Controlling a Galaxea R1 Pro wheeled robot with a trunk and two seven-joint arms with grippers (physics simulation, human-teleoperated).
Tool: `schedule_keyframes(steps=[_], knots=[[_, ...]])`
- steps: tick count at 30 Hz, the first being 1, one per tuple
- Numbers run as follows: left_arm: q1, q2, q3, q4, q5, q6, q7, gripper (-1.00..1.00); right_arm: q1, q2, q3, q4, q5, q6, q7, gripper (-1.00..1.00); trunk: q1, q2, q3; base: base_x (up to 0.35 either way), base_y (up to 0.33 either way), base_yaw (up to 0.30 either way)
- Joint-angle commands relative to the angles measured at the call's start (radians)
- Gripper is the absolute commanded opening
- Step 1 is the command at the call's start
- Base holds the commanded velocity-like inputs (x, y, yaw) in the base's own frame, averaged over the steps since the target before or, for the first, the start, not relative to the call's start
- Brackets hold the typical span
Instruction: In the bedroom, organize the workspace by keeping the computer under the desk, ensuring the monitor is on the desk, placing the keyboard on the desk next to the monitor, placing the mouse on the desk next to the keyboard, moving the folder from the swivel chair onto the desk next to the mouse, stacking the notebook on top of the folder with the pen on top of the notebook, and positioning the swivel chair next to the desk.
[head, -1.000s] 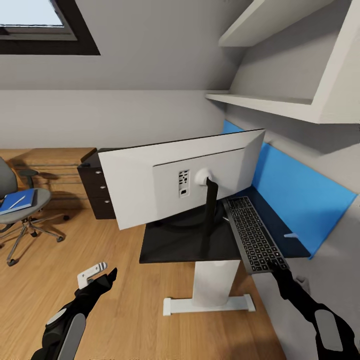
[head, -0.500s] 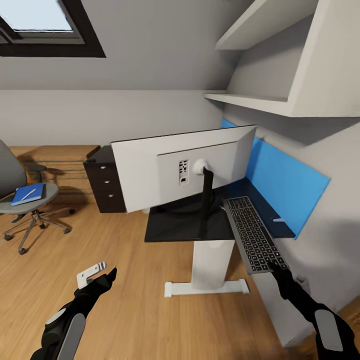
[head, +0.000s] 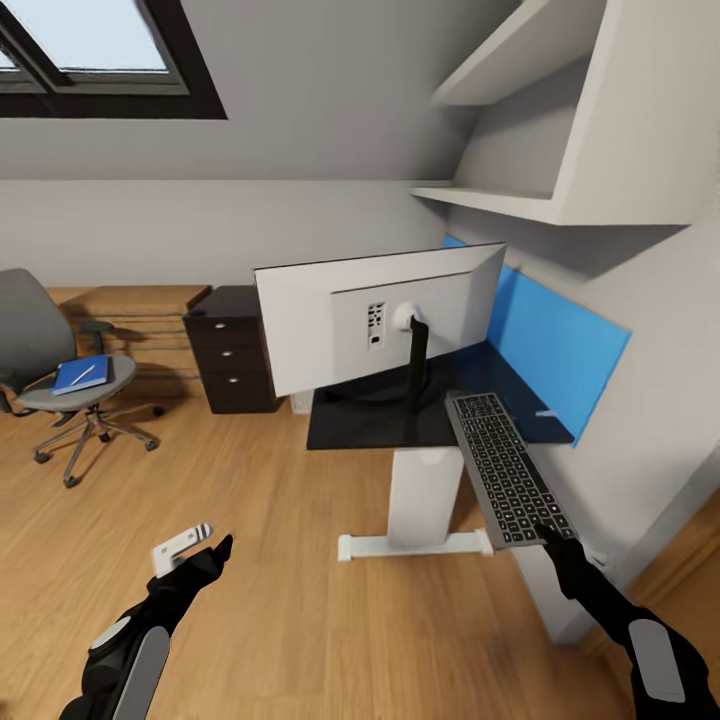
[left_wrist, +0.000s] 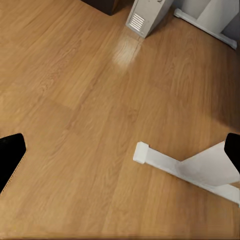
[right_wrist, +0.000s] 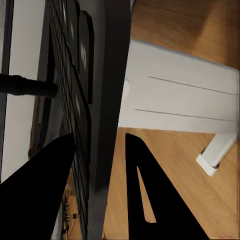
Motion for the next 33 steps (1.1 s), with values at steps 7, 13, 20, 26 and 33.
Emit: schedule_keyframes(steps=[7, 13, 20, 26, 33], knots=[[0.0, -0.001, 0.001, -0.001, 0.011, 0.008, 0.006, 1.0, -0.001, 0.0, -0.002, -0.001, -0.005, 0.008, 0.002, -1.0, -0.001, -0.001, -0.001, -0.099, 0.059, 0.0], [-0.001, -0.002, -0.001, -0.001, 0.011, 0.007, 0.006, 1.0, -0.001, 0.0, -0.002, -0.002, -0.005, 0.008, 0.002, -1.0, -0.02, 0.034, 0.015, -0.002, 0.001, 0.0], [-0.001, -0.002, -0.002, -0.001, 0.011, 0.007, 0.007, 1.0, -0.001, 0.001, -0.001, -0.006, -0.005, 0.008, 0.003, -1.0, -0.047, 0.083, 0.037, 0.0, 0.0, 0.0], [0.0, -0.002, -0.002, 0.0, 0.011, 0.007, 0.007, 1.0, -0.001, 0.002, -0.001, -0.011, -0.004, 0.008, 0.004, -1.0, -0.07, 0.125, 0.055, 0.0, 0.0, 0.0], [-0.001, -0.002, -0.002, 0.001, 0.011, 0.006, 0.007, 1.0, 0.001, 0.039, -0.005, -0.135, -0.001, 0.012, 0.0, -1.0, -0.073, 0.132, 0.059, 0.0, 0.0, 0.0]])
